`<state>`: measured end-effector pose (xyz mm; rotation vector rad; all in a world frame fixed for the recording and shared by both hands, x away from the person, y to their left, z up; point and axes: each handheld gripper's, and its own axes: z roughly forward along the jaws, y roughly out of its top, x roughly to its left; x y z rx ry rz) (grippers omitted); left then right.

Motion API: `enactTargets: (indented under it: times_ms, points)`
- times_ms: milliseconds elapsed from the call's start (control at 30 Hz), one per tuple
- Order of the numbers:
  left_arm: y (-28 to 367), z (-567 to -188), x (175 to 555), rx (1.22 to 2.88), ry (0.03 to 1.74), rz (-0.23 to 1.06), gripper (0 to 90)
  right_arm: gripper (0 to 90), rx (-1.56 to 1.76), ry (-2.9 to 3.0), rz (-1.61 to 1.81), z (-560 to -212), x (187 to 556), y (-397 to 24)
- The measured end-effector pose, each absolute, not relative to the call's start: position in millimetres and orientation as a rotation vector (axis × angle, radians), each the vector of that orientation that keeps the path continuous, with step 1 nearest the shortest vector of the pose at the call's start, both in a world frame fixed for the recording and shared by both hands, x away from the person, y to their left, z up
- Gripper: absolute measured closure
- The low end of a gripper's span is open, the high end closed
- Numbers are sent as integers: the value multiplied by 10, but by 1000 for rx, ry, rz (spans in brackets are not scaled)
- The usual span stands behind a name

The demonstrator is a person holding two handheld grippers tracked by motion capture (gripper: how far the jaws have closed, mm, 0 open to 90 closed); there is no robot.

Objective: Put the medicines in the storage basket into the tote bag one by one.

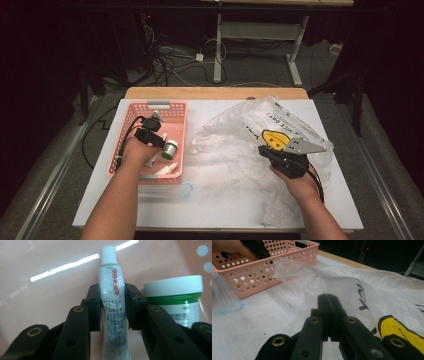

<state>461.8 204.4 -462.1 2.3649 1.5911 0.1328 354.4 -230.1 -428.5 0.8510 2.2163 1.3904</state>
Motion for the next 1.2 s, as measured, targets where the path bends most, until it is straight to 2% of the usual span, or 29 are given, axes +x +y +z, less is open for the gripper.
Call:
enactTargets:
  times_ms: [367, 733, 1200]
  points:
    - [2022, -4577, 4572, 2352, 1549, 127, 668, 900, 853, 2203, 1399, -4270, 3542, -2325]
    - [2094, -4423, 4437, 2195, 1474, 136, 669, 900, 849, 2197, 1399, -4260, 3550, -2324]
    - [2155, -4221, 4227, 2074, 1336, 272, 672, 900, 838, 2194, 1399, -4234, 3526, -2319]
